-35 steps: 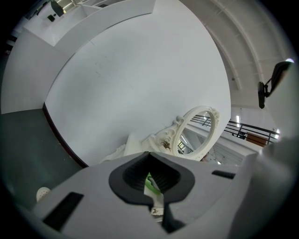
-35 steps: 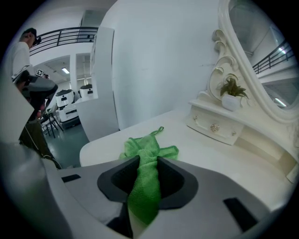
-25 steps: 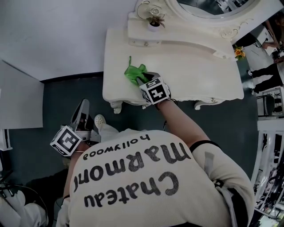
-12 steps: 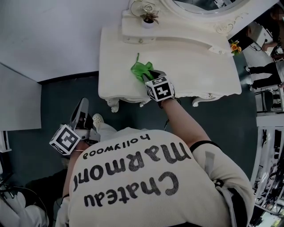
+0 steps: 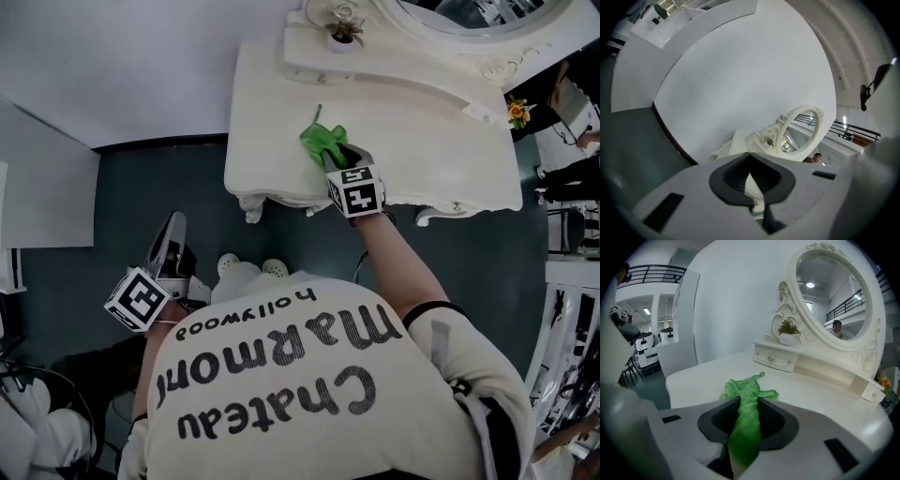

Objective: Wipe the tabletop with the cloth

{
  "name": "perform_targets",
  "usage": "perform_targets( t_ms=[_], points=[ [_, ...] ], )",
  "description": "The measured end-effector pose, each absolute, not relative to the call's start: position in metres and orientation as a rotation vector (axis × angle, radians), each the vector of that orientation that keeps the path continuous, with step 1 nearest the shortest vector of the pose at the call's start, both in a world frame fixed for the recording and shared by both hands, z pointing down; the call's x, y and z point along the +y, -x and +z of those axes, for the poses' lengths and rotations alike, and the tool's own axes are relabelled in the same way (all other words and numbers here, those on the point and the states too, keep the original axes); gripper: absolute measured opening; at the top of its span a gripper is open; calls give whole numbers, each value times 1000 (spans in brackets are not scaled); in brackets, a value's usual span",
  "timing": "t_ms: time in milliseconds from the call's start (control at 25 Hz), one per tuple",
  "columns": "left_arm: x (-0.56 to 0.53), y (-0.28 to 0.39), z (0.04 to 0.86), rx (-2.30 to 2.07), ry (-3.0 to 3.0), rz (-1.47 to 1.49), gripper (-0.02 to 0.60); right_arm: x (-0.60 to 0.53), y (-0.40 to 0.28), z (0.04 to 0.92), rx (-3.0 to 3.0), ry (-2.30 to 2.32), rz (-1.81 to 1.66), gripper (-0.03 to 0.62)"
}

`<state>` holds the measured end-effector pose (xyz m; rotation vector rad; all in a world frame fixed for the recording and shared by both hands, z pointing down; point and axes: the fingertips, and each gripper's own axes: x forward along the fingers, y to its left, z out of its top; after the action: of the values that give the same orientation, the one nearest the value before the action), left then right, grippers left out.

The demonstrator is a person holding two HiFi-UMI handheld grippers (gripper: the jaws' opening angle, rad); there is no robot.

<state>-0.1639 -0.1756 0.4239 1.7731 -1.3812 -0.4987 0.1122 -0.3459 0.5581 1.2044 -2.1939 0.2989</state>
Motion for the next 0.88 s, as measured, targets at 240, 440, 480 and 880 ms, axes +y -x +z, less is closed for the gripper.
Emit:
perform_targets(
  t_ms=[240,440,480,880],
  points=[
    [-174,200,426,-1410,-1756,-478,8,-347,-113,560,-2192,-1212,277,129],
    [-162,230,426,-1384,-1722,-517,8,-346,-111,559,-2195,-1220,278,129],
    [-160,236,426,-1381,-1719,-516,8,-346,-112,559,-2193,-1216,296,129],
    [-154,261,429,-1340,-1722,-526,8,-335,-40,506,-2353,-1216,548,137]
  ],
)
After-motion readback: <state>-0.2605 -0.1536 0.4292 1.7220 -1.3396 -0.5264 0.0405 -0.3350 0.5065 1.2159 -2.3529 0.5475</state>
